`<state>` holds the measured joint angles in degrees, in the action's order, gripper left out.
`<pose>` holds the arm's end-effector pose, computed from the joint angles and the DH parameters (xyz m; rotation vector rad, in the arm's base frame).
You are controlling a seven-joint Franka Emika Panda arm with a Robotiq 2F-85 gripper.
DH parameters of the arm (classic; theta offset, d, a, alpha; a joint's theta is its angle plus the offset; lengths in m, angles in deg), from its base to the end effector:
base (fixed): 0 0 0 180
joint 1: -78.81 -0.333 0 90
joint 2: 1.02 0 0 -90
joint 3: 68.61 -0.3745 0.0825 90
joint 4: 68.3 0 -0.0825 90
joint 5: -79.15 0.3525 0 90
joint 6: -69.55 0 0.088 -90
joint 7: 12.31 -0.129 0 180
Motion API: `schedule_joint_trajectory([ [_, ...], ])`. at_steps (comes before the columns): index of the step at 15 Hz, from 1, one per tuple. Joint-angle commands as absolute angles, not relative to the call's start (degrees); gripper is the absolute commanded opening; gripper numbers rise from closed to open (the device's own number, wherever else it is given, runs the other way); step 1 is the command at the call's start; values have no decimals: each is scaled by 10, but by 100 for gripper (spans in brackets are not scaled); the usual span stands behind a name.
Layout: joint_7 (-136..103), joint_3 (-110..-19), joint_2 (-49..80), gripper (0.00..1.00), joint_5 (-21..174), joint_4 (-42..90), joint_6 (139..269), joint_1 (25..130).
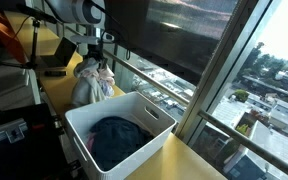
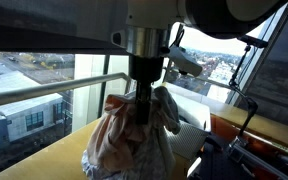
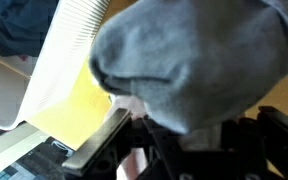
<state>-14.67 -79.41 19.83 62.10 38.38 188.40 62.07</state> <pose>0.5541 0.2546 0.3681 2.7982 0.8579 -0.1294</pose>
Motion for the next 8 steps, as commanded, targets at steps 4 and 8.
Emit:
schedule_joint_trajectory([
  [4,-104,-789,227,69,608,324,1856,618],
  [8,-86,-780,222,99,594,310,1847,625],
])
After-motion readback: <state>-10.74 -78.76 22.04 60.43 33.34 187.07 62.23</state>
